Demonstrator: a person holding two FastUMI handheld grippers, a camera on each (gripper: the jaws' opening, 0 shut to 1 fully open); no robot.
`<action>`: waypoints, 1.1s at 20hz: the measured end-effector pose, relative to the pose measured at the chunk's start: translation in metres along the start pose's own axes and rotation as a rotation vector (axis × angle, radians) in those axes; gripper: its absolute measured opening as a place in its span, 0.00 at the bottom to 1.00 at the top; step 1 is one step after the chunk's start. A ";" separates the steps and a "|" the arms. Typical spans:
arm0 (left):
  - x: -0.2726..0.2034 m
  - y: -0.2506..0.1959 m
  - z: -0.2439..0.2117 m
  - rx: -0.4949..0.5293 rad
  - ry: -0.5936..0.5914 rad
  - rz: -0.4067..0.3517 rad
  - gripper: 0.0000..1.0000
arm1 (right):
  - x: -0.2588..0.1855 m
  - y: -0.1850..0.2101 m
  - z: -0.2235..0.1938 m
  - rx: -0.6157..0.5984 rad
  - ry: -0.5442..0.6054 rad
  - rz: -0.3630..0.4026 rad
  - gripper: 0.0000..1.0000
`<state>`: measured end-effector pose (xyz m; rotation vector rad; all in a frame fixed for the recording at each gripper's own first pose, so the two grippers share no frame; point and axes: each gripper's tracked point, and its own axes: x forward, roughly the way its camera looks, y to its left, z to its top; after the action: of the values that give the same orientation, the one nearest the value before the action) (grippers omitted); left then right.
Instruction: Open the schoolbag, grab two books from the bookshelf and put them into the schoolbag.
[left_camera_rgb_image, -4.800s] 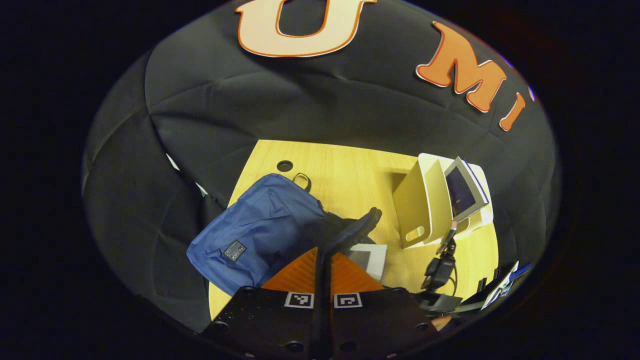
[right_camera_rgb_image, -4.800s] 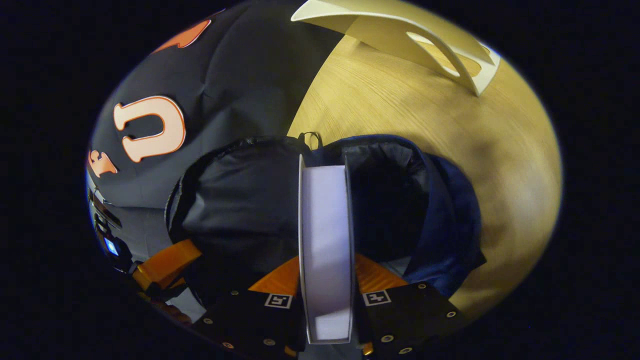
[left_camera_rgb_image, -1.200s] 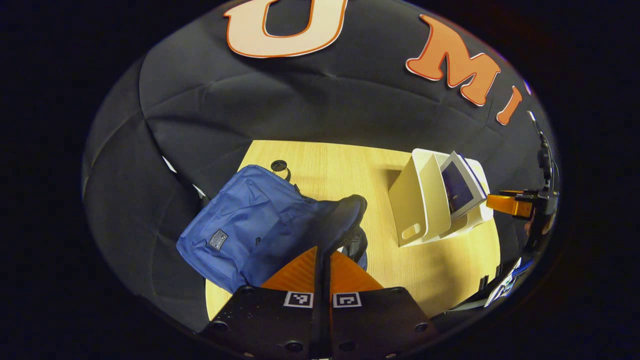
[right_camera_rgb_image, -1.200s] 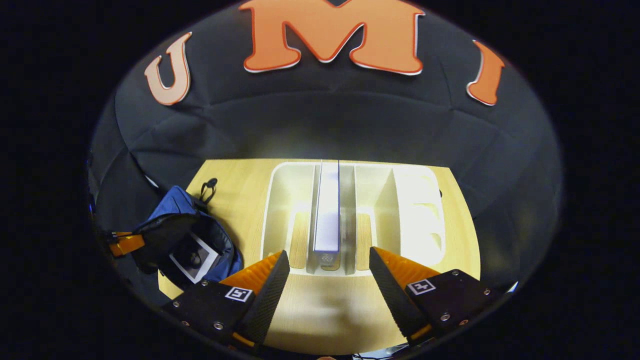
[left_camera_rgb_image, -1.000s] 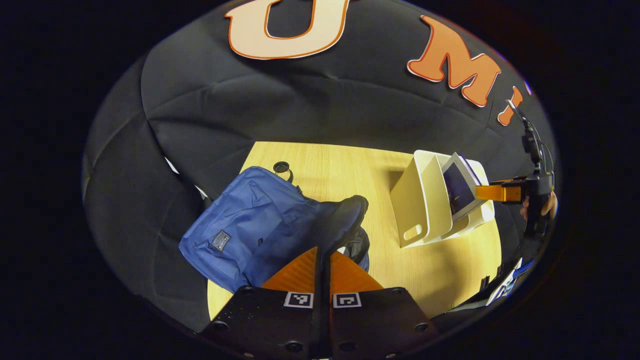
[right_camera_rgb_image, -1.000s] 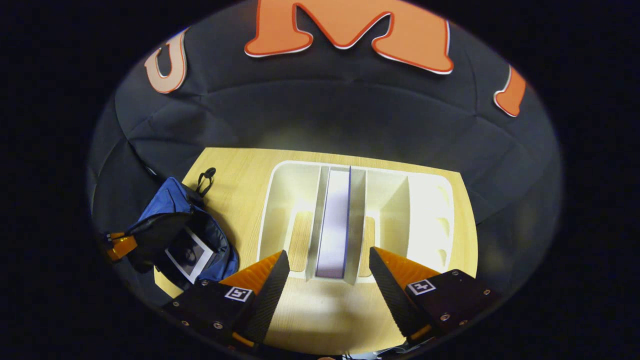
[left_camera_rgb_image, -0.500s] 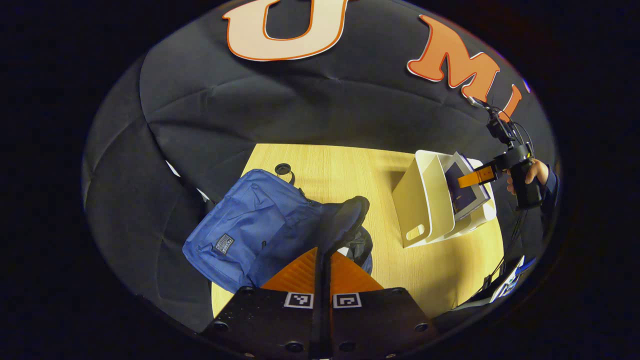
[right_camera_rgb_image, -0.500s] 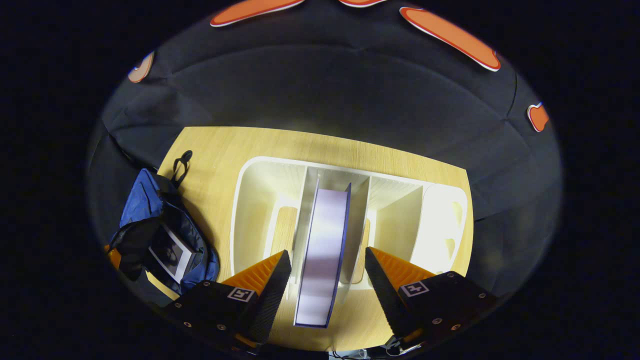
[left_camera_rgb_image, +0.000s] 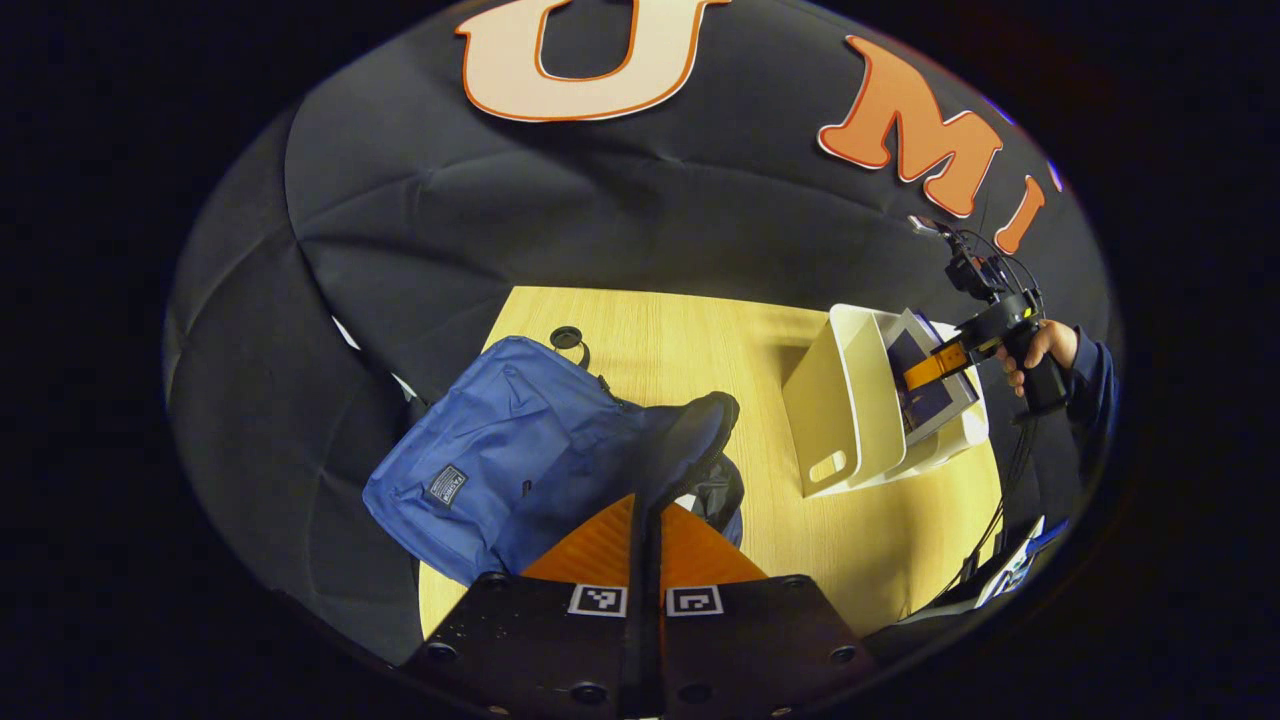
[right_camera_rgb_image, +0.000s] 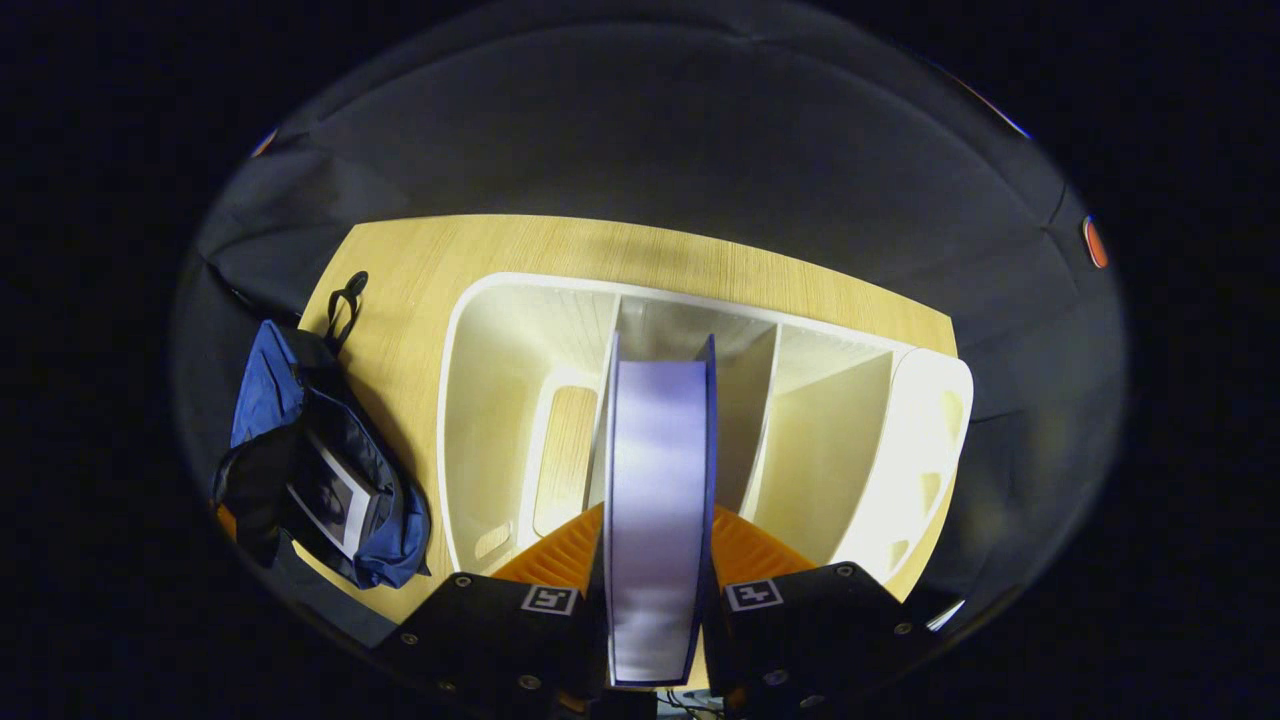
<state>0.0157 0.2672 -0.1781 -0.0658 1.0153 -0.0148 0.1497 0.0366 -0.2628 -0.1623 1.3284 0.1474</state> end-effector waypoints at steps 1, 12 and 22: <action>0.001 0.000 -0.001 0.000 0.000 -0.004 0.00 | -0.005 -0.002 -0.001 0.001 -0.008 0.011 0.38; 0.000 -0.004 0.000 0.017 -0.007 -0.022 0.00 | -0.139 -0.032 -0.012 0.074 -0.161 0.177 0.24; -0.008 0.006 0.007 -0.009 -0.031 -0.015 0.00 | -0.255 0.020 -0.026 0.195 -0.378 0.503 0.34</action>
<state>0.0179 0.2737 -0.1681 -0.0815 0.9842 -0.0229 0.0613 0.0472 -0.0218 0.3548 0.9756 0.4491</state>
